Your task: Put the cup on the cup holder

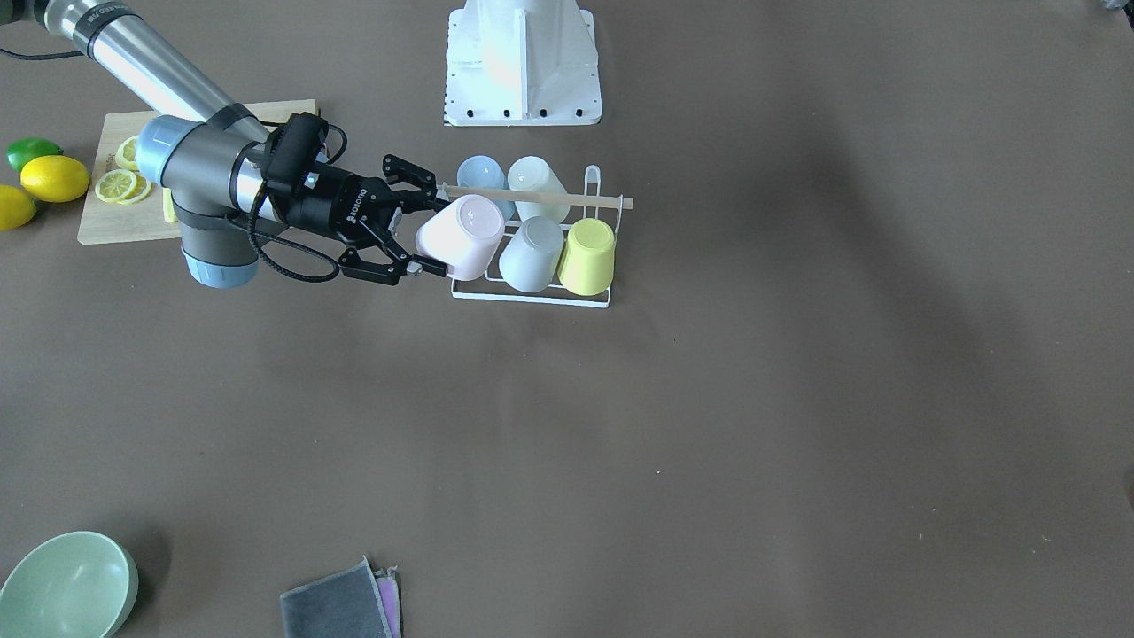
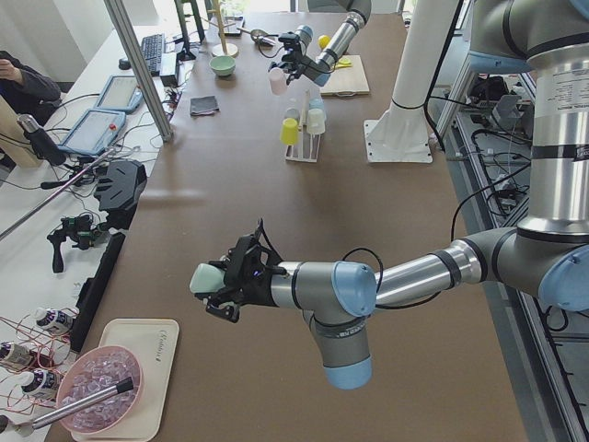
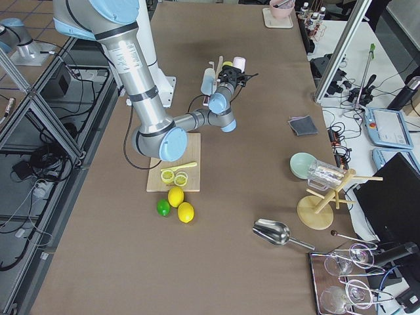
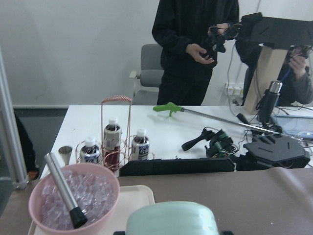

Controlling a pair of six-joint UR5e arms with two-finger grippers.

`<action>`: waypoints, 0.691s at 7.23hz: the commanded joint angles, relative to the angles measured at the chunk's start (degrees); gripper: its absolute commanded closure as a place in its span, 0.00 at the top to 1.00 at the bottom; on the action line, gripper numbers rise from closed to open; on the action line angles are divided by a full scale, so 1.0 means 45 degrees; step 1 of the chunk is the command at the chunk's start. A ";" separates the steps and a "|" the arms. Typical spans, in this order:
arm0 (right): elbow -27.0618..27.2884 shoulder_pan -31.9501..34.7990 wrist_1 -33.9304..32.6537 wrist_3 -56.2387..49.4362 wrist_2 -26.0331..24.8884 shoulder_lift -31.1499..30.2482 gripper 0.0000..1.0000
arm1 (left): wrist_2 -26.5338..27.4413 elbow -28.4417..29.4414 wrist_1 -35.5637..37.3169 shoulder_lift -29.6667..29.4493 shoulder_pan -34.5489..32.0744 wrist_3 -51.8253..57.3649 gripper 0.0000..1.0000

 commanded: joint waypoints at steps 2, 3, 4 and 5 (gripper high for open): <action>-0.0518 0.0022 -0.0034 -0.0026 0.1363 0.0163 0.64 | 0.0013 -0.1064 -0.0262 -0.1257 0.2009 -0.0480 0.00; -0.0770 0.0022 -0.0034 -0.0007 0.1403 0.0493 0.64 | 0.0129 -0.2152 -0.0804 -0.1104 0.2655 -0.0736 0.00; -0.0850 0.0041 -0.0014 -0.0007 0.1422 0.0612 0.64 | 0.0556 -0.2879 -0.1371 -0.1102 0.3667 -0.0758 0.00; -0.0928 0.0022 0.0024 -0.0026 0.1577 0.0613 0.64 | 0.1778 -0.3389 -0.2266 -0.1064 0.5166 -0.0816 0.00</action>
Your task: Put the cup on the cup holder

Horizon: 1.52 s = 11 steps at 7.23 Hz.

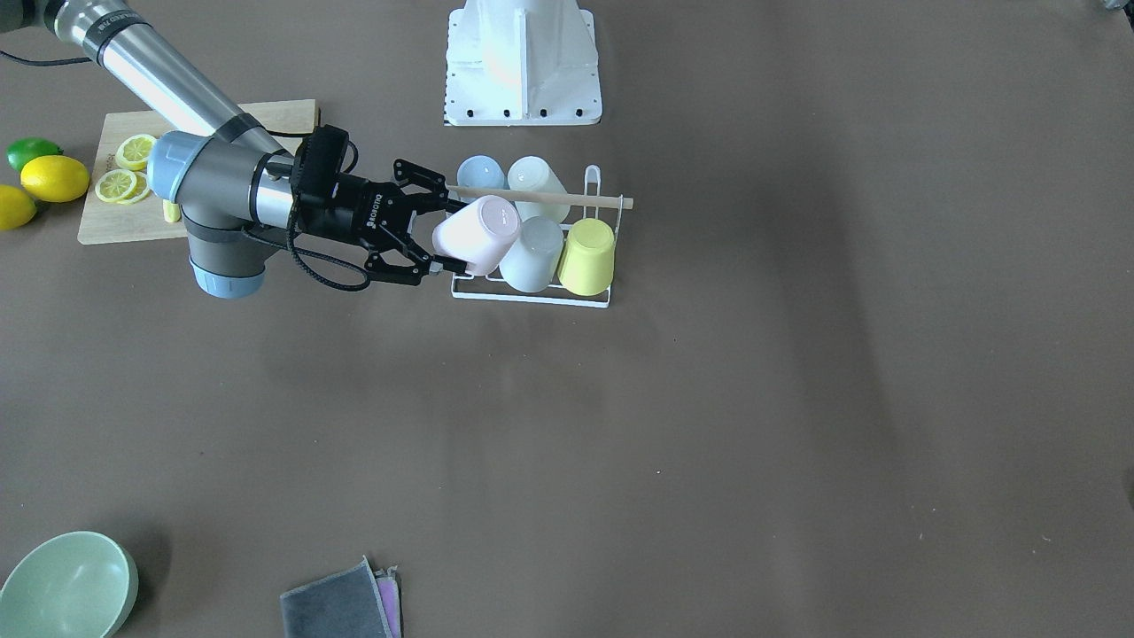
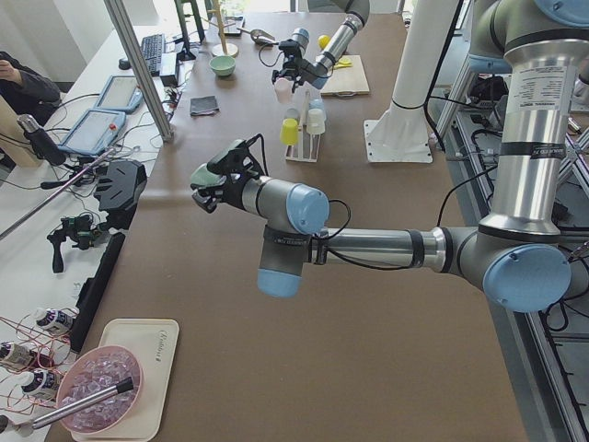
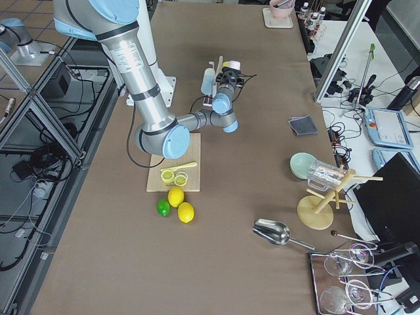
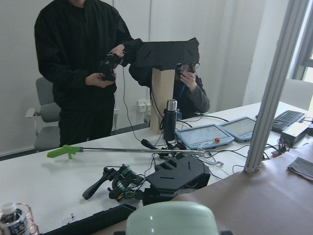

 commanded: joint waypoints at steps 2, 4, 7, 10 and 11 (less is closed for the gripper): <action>-0.0251 -0.0007 0.0132 -0.0013 0.0330 0.0076 0.64 | 0.3694 -0.1110 -0.3194 0.0049 0.5052 -0.0519 0.00; -0.0310 -0.0085 0.0132 -0.0091 0.0468 0.0095 0.64 | 0.4709 -0.1228 -0.4817 0.0030 0.7533 -0.0500 0.00; -0.0465 -0.0202 0.0132 -0.0345 0.0526 0.0096 0.64 | 0.6528 -0.1151 -0.6753 0.0440 0.9942 -0.0384 0.00; -0.0623 -0.0222 0.0249 -0.0520 0.0604 -0.0021 0.65 | 0.9337 -0.1111 -0.7266 0.0635 1.3023 0.3350 0.00; -0.0623 -0.0241 0.0307 -0.0560 0.0605 -0.0041 0.65 | 0.9715 -0.1092 -0.7287 0.0596 1.3480 0.4140 0.00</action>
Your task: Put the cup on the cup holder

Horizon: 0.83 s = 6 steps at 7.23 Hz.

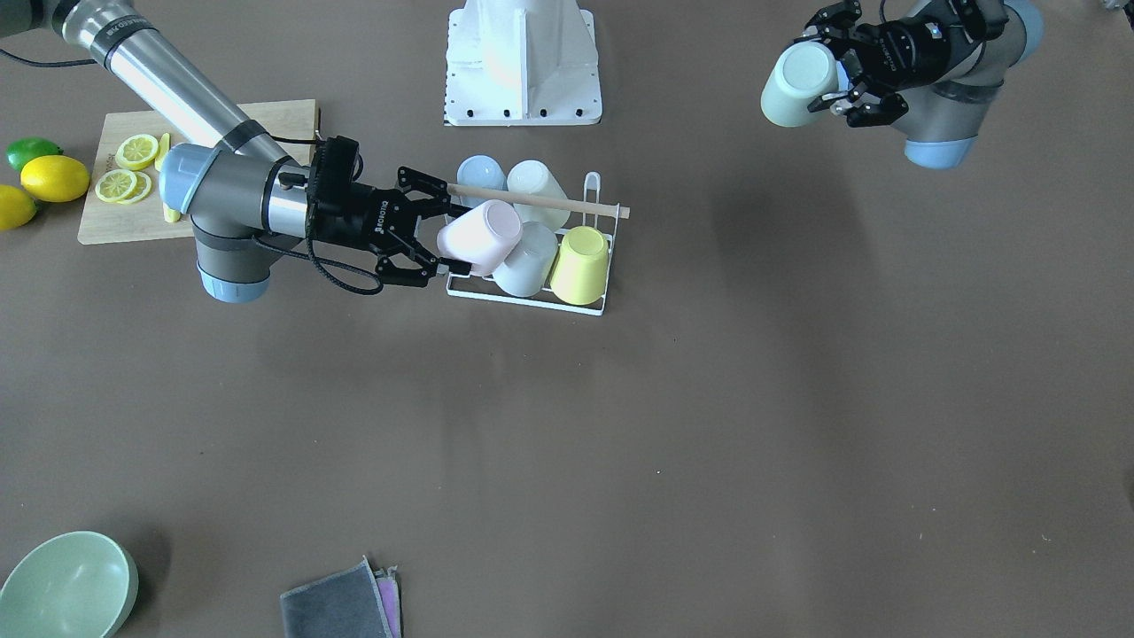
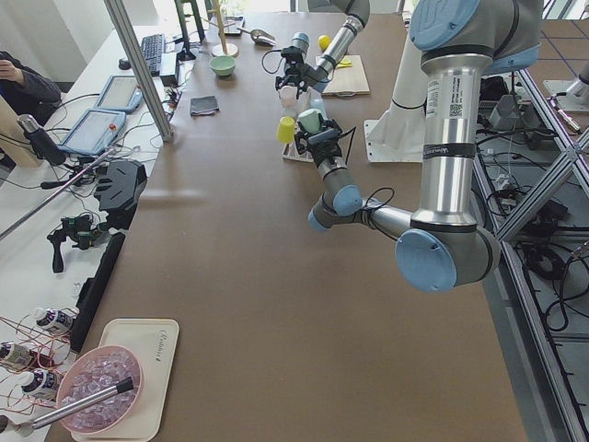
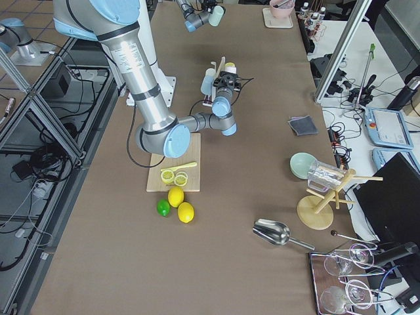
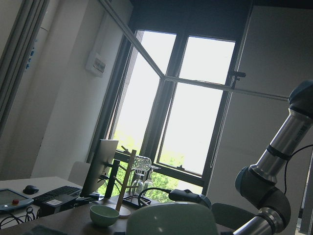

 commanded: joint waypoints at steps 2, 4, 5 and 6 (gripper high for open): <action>-0.0031 -0.0019 0.0135 -0.0042 0.0135 -0.0091 0.77 | 0.1275 0.0174 0.0003 -0.0379 0.1123 0.2360 0.00; -0.0012 -0.0019 0.0154 0.0056 0.0195 -0.0111 1.00 | 0.1025 0.0175 0.0101 -0.0711 0.1124 0.2906 0.00; -0.0012 0.0001 0.0155 0.0075 0.0214 -0.0111 1.00 | 0.0269 0.0194 0.0198 -0.0713 0.1104 0.3143 0.00; 0.0008 0.0098 0.0155 0.0192 0.0214 -0.0092 1.00 | 0.0223 0.0175 0.0295 -0.0713 0.0988 0.3068 0.00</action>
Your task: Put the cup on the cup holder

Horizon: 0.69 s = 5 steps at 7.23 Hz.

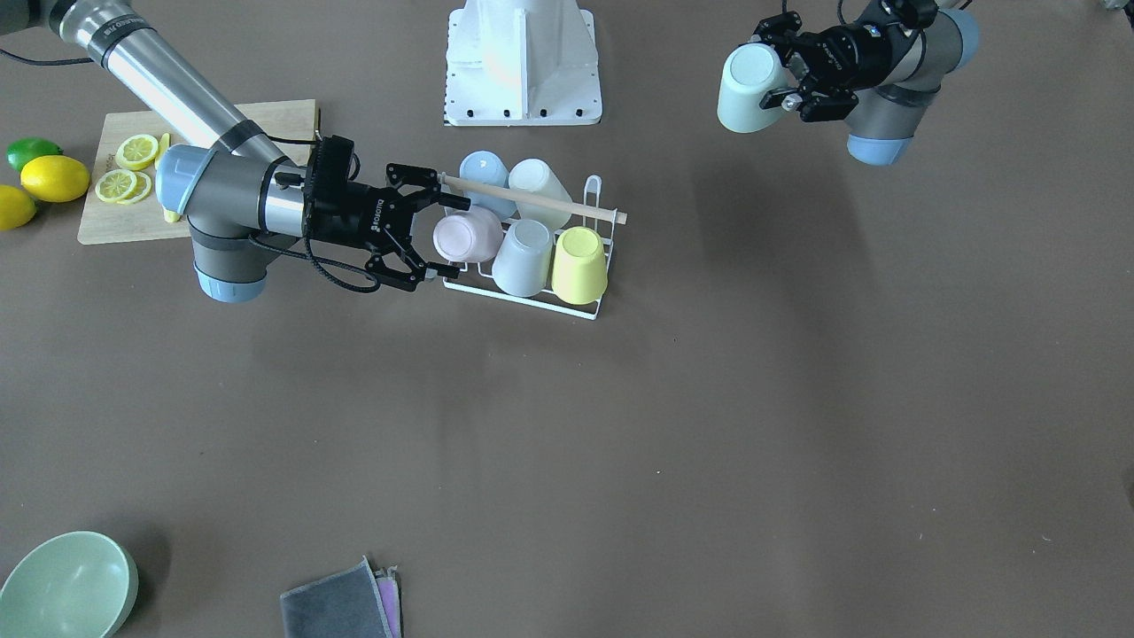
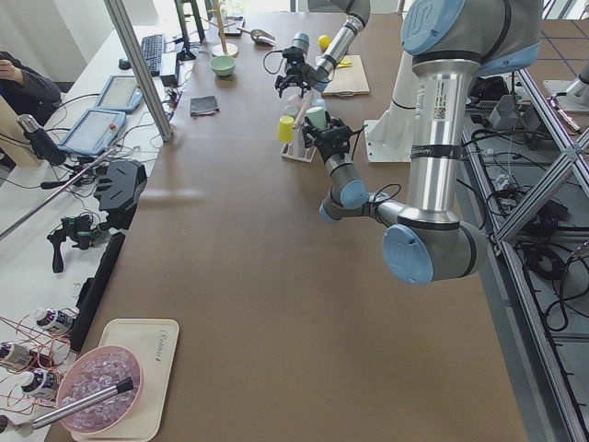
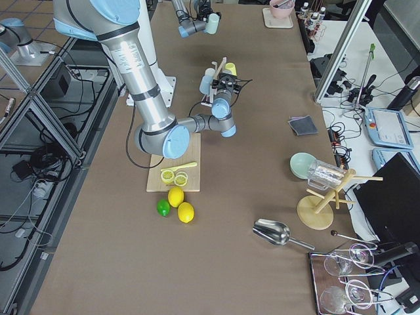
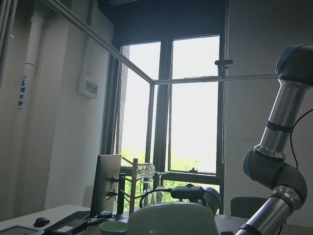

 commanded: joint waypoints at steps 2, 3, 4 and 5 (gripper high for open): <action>0.0152 0.0739 -0.0017 0.0507 0.0825 0.0014 1.00 | -0.0297 -0.0006 0.0148 -0.0100 -0.0209 0.0058 0.00; 0.0249 0.1150 -0.0172 0.0878 0.1605 0.0014 1.00 | -0.0277 -0.0006 0.0148 -0.0333 -0.0326 0.0097 0.00; 0.0288 0.1618 -0.0850 0.1211 0.2695 0.0033 1.00 | -0.0219 0.0032 0.0129 -0.0548 -0.0327 0.0039 0.00; 0.0656 0.2068 -0.2616 0.1272 0.3789 0.0072 1.00 | -0.0315 0.0168 0.0419 -0.0995 -0.0462 -0.0039 0.00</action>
